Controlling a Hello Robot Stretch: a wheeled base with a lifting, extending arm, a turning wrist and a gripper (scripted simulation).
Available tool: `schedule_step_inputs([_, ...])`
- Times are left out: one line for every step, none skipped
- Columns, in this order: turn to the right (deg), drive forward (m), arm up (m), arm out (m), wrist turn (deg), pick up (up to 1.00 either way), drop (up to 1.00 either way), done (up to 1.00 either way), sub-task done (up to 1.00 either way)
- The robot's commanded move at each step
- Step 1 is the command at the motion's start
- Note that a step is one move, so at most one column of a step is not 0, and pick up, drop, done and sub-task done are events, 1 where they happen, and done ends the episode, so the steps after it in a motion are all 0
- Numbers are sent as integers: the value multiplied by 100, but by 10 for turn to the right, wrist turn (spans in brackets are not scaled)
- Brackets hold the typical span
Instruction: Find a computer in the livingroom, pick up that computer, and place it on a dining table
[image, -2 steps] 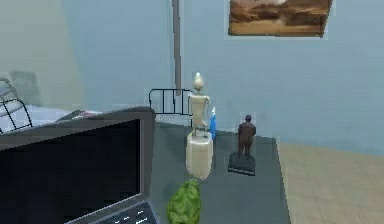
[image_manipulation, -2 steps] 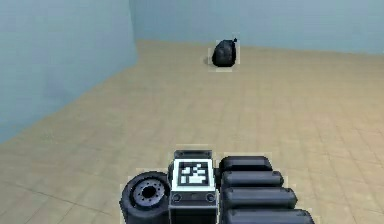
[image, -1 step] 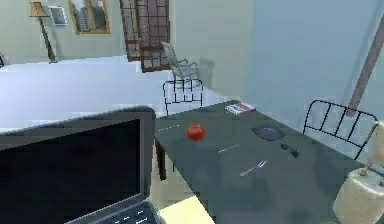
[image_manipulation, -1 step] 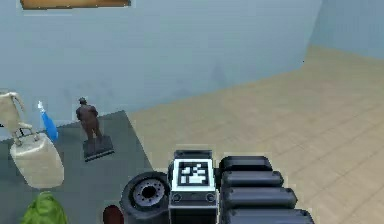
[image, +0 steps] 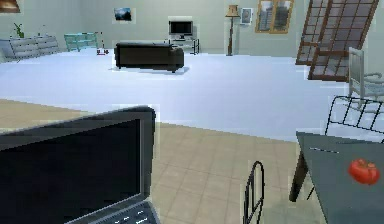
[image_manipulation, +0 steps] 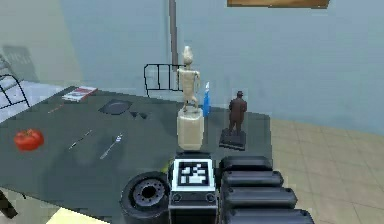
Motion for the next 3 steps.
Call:
schedule_step_inputs([0,0,0,48,0,0,0,0,0])
schedule_step_inputs([0,0,0,0,390,0,0,0,0])
schedule_step_inputs([0,0,-14,0,0,0,0,0,0])
